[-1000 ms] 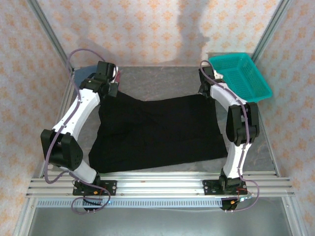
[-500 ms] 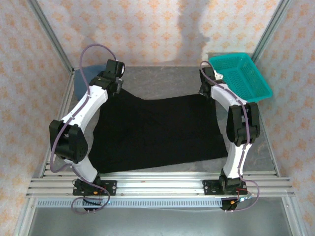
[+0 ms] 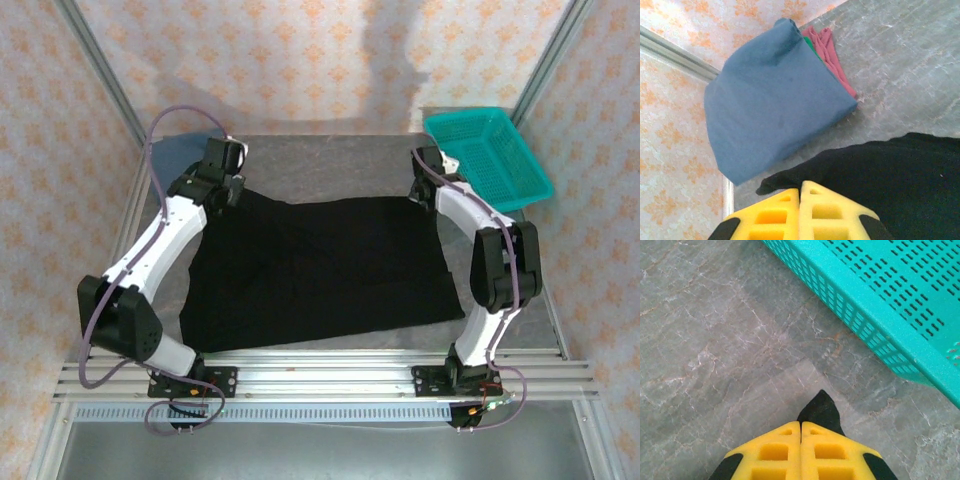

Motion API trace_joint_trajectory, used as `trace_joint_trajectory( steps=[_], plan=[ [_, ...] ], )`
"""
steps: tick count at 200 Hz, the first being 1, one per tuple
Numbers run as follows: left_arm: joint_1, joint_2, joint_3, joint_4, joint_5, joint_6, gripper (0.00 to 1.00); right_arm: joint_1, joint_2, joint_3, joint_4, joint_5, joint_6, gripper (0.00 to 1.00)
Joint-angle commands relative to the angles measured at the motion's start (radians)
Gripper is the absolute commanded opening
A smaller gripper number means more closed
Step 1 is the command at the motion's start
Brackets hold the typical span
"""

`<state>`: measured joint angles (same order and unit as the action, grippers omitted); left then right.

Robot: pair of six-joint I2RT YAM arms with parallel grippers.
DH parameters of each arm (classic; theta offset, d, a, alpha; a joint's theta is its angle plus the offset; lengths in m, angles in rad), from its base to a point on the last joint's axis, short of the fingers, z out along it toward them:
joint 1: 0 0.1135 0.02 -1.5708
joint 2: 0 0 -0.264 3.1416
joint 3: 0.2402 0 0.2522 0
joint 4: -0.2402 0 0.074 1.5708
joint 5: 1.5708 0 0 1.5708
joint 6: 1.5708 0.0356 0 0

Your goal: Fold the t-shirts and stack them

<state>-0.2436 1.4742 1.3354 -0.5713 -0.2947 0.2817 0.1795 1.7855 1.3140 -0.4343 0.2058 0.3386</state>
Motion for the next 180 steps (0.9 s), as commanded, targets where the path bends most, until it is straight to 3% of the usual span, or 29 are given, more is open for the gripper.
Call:
trace_joint_trajectory(
  steps=[1, 113, 180],
  plan=[
    [-0.009, -0.065, -0.062, -0.063, 0.009, -0.063, 0.00, -0.007, -0.066, -0.049, 0.012, 0.019, -0.005, 0.00],
    [-0.085, -0.365, -0.411, -0.214, 0.071, -0.301, 0.00, -0.019, -0.179, -0.264, 0.011, 0.034, 0.036, 0.00],
    [-0.125, -0.304, -0.391, -0.248, 0.116, -0.350, 0.00, -0.028, -0.202, -0.327, 0.000, 0.027, 0.067, 0.00]
  ],
)
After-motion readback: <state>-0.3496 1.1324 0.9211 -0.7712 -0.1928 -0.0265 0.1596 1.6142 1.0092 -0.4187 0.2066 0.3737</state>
